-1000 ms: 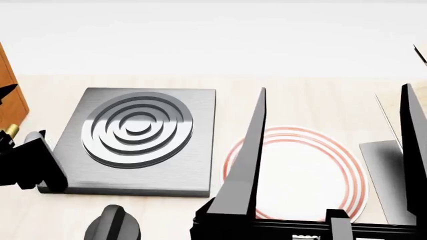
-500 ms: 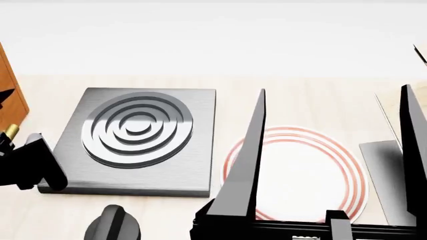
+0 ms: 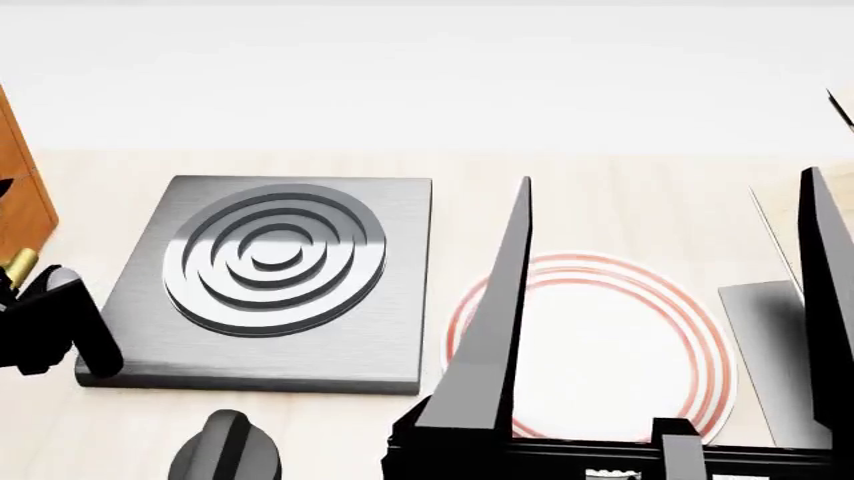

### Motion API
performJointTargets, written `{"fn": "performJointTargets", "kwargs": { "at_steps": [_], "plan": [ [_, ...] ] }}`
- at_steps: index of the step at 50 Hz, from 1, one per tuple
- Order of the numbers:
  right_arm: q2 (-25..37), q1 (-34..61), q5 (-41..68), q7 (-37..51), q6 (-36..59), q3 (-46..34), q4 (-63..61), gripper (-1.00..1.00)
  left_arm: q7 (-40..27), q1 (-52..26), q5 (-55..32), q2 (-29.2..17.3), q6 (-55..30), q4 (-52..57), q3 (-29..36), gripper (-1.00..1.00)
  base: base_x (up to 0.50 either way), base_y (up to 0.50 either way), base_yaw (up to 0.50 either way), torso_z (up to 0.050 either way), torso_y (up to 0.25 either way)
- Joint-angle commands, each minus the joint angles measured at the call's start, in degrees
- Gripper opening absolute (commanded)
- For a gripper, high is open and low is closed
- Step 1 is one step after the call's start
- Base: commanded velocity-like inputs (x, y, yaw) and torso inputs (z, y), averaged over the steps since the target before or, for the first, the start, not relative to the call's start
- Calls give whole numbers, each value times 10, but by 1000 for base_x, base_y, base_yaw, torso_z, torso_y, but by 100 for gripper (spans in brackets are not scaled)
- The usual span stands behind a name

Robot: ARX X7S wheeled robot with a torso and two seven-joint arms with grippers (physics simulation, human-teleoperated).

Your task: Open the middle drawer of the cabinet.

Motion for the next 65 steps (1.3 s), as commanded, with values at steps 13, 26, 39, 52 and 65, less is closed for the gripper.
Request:
{"fn": "performJointTargets", "kwargs": {
  "at_steps": [13,26,39,52,65],
  "plan": [
    [-11,-2,-17,-21,-1,12,0,100,-27,-46,28,78,91,-205,13,100,0,0,0,0,0],
    [-11,-5,-17,-22,-4,12,0,100,-40,-47,20,80,85,-213,45,100,0,0,0,0,0],
    [-11,-7,-20,-23,-6,10,0,100,-47,-48,-21,77,70,-213,78,100,0,0,0,0,0],
    [-11,-2,-19,-25,-1,12,0,100,-39,-50,-67,74,57,-213,109,100,0,0,0,0,0],
    [-11,-2,-20,-24,1,10,0,100,-41,-55,-100,69,44,-214,135,100,0,0,0,0,0]
  ]
}}
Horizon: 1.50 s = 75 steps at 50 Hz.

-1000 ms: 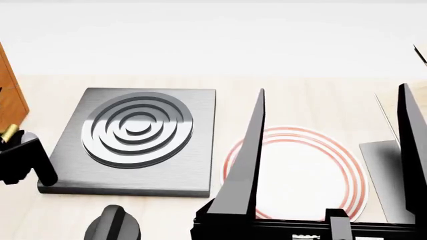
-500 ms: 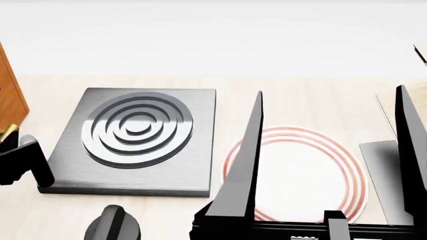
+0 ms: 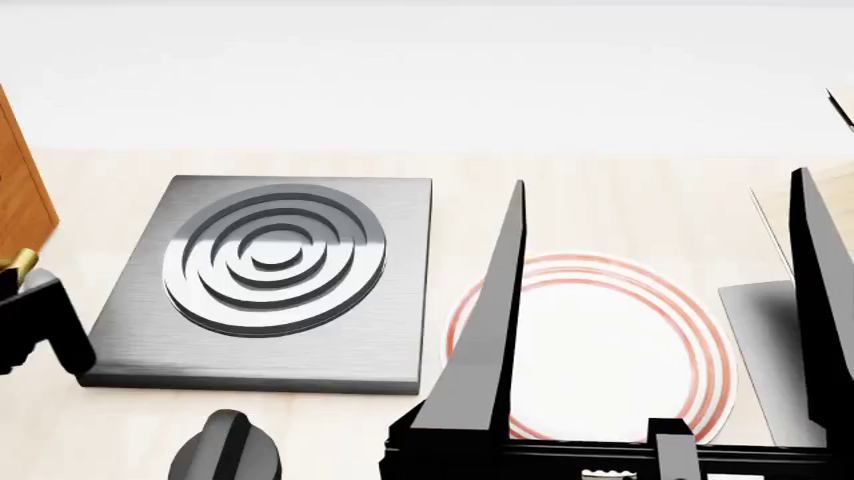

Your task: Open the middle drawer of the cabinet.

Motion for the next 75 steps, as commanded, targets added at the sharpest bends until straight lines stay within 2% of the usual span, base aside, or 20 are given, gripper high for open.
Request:
{"fn": "performJointTargets", "kwargs": {
  "at_steps": [1,32,75],
  "plan": [
    [-11,-1,-16,-16,-2,10,0,100,13,-3,-21,9,-14,-1,8,100,0,0,0,0,0],
    [-11,-4,-21,-18,-4,9,0,100,6,0,-58,4,-37,-2,42,100,0,0,0,0,0],
    [-11,-3,-24,-20,2,3,0,100,-19,-1,-69,-2,-60,-2,39,100,0,0,0,0,0]
  ]
}}
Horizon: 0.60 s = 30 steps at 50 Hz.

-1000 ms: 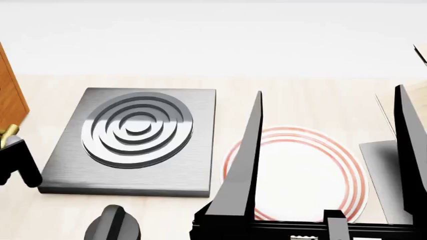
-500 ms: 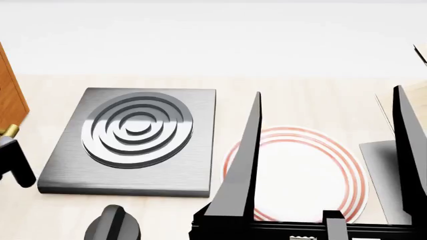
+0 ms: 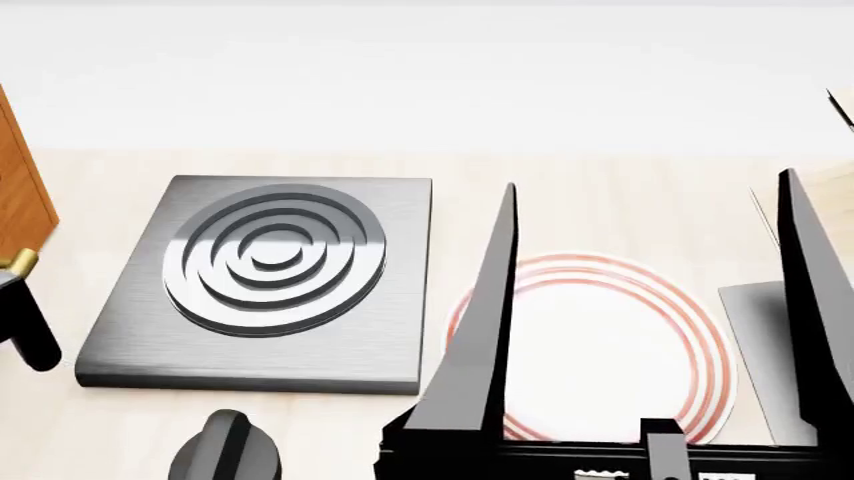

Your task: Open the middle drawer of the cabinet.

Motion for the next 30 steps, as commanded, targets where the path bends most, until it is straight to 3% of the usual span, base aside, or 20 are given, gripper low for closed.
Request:
{"fn": "performJointTargets", "kwargs": {
  "at_steps": [1,2,30],
  "plan": [
    [-11,-3,-18,-18,-3,9,0,100,-1,-1,9,13,-3,-1,-15,100,0,0,0,0,0],
    [-11,-3,-18,-18,-3,9,0,100,-3,-3,9,13,-4,-1,-15,-100,0,0,0,0,0],
    [-11,-5,-22,-23,-1,1,0,100,-57,-2,23,17,21,0,8,-100,0,0,0,0,1]
  ]
}}
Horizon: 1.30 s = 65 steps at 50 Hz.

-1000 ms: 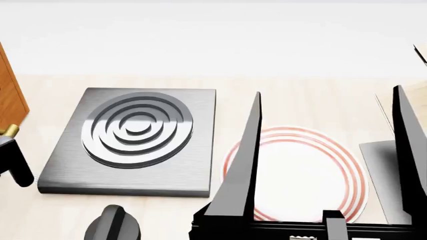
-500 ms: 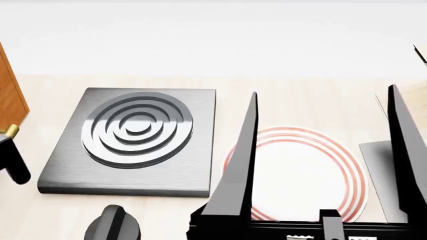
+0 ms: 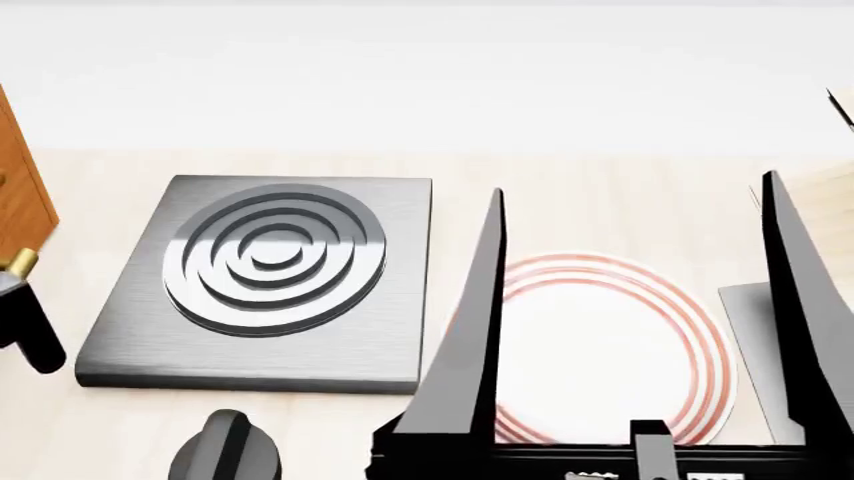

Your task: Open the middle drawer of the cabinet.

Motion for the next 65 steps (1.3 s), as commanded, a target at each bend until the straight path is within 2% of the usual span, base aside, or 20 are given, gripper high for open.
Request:
{"fn": "performJointTargets", "kwargs": {
  "at_steps": [1,14,23,26,35,48,55,65],
  "plan": [
    [-11,-3,-18,-19,-4,8,0,100,-31,-7,31,18,12,0,-17,-100,0,0,0,0,11],
    [-11,0,-18,-21,0,5,0,100,-46,-17,38,36,39,1,4,-100,2,0,-2,0,2],
    [-11,2,-18,-21,4,3,0,100,-31,-40,34,50,64,4,5,-100,6,0,-6,0,4],
    [-11,1,-17,-22,3,6,0,100,-27,-46,36,41,52,37,6,-100,9,0,-7,0,3],
    [-11,1,-17,-24,2,5,0,100,-18,-63,28,-23,-45,231,-7,-100,1,0,-3,2,6],
    [-11,2,-17,-24,0,6,0,100,0,-87,25,-62,-109,406,-16,-100,0,0,-3,2,5],
    [-11,-1,-16,-25,-3,9,0,100,8,-91,28,-64,-124,452,-13,-100,0,0,0,2,9],
    [-11,-2,-16,-26,-6,8,0,100,10,-91,29,-58,-123,443,-13,-100,-3,0,1,3,10]
  ]
}}
